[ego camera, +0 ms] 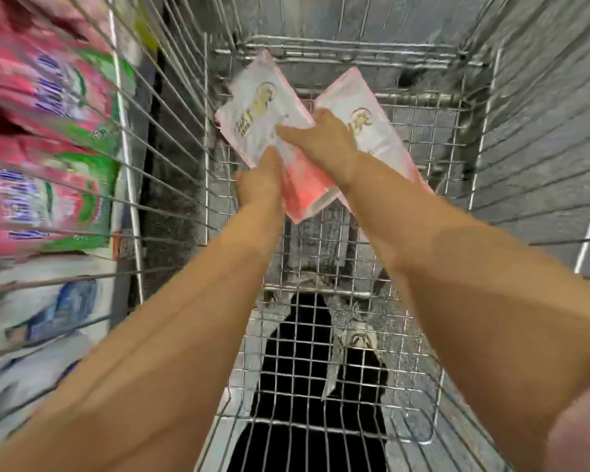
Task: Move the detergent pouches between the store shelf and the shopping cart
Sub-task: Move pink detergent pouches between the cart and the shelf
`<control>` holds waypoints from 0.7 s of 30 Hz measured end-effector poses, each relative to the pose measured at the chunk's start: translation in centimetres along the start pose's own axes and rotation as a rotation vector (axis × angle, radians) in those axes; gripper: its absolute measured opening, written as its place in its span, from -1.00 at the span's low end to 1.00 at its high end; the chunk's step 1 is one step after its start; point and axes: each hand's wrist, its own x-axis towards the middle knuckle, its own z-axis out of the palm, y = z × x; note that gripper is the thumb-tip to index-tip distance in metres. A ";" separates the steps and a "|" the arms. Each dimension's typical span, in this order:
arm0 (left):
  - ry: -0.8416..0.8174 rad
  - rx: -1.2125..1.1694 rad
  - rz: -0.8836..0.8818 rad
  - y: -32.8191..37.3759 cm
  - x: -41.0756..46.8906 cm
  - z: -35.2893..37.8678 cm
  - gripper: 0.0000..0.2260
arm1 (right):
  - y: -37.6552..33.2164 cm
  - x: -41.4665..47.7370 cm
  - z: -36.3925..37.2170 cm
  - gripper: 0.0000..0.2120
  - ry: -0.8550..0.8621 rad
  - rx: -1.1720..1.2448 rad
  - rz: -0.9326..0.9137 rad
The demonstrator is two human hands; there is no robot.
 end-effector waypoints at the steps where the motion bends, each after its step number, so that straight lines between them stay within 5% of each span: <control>1: -0.025 -0.006 -0.004 0.1 -0.1 0.2 -0.30 | 0.1 0.0 0.4 -0.45 -0.017 -0.015 -0.003; 12: -0.140 -0.224 -0.099 1.3 -4.1 -1.9 -0.73 | -0.5 -5.4 0.8 -0.70 -0.032 0.240 0.003; 21: -0.151 -0.162 0.294 5.1 -15.4 -3.6 -0.69 | -4.0 -14.9 -3.8 -0.74 0.117 0.410 -0.215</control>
